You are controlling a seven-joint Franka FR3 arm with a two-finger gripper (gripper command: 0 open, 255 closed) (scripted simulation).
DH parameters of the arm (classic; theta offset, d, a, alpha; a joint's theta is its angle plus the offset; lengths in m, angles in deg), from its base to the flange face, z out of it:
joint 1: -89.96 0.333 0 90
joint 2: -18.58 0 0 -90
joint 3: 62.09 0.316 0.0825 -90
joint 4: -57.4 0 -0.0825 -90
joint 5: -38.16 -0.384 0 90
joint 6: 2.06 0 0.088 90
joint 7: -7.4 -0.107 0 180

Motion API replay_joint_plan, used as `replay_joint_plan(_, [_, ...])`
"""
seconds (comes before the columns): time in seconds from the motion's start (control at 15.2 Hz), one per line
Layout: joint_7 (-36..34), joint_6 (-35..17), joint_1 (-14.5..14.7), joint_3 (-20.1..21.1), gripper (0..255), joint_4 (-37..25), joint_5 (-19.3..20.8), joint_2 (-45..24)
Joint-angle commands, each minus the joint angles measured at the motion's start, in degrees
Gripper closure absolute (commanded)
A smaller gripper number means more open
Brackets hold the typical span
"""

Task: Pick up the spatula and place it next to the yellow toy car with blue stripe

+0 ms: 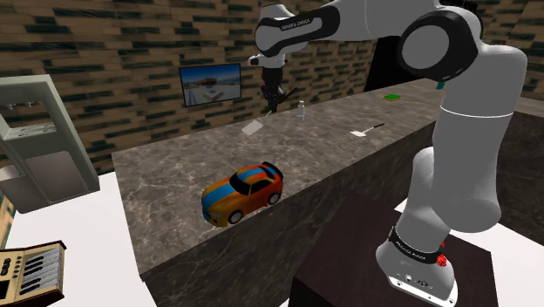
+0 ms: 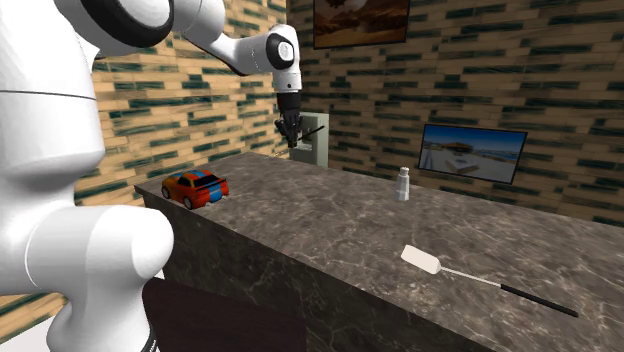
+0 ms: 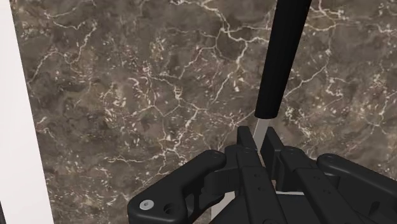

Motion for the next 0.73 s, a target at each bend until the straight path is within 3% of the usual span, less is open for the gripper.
replay_joint_plan(0.0, [-1.8, 1.0, 0.8, 0.9, 255, -2.7, -1.0, -2.1])
replay_joint_plan(0.66, [-9.4, 8.3, 2.6, 5.2, 255, -22.9, -6.6, -16.5])
